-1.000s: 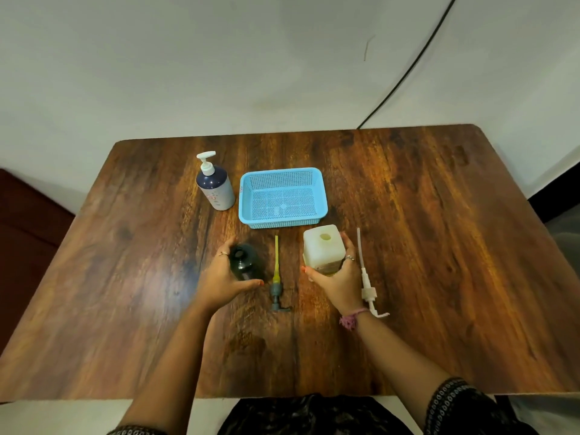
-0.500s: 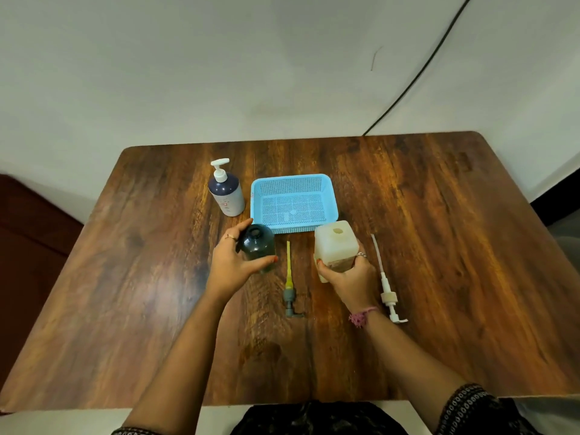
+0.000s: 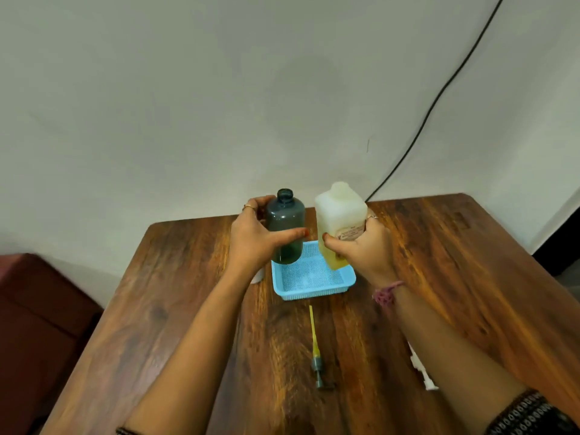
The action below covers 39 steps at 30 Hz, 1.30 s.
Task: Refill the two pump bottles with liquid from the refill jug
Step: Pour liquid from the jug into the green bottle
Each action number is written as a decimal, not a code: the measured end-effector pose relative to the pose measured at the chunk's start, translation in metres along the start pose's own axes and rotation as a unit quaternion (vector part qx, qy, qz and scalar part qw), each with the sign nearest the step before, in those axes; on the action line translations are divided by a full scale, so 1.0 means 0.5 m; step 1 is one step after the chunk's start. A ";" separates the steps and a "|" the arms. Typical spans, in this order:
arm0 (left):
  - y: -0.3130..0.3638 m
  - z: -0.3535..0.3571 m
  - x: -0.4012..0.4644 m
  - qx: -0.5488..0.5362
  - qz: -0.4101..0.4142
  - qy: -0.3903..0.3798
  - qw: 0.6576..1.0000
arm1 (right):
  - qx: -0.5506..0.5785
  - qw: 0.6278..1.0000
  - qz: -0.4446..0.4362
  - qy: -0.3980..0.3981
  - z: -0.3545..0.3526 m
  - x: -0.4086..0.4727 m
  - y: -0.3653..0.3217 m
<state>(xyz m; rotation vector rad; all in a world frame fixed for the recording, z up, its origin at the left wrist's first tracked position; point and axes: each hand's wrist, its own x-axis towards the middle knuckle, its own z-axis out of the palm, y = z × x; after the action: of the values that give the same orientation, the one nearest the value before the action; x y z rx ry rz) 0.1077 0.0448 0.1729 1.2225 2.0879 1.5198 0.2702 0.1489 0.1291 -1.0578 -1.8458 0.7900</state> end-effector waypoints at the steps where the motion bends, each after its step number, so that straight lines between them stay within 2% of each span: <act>1: 0.015 -0.009 0.012 -0.003 0.008 0.005 1.000 | 0.002 1.000 0.000 -0.004 -0.004 0.016 -0.020; 8: 0.091 -0.062 0.083 -0.003 0.054 0.026 0.998 | 0.000 0.998 -0.064 -0.010 -0.031 0.111 -0.134; 11: 0.118 -0.077 0.111 -0.003 0.068 0.041 0.997 | -0.017 0.996 -0.092 0.009 -0.044 0.147 -0.172; 19: 0.181 -0.093 0.148 -0.009 0.081 0.049 0.995 | -0.088 0.981 -0.173 -0.015 -0.098 0.214 -0.258; 27: 0.216 -0.092 0.153 -0.025 0.090 0.056 0.994 | -0.166 0.951 -0.255 -0.056 -0.138 0.256 -0.305; 39: 0.222 -0.090 0.150 -0.040 0.100 0.077 0.991 | -0.239 0.922 -0.298 -0.057 -0.161 0.277 -0.338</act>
<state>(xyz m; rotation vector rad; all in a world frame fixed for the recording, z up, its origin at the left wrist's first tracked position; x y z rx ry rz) 0.0849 0.0826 0.3072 1.3574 2.0252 1.8218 0.2419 0.2059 0.3532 -0.6586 -2.3554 0.0331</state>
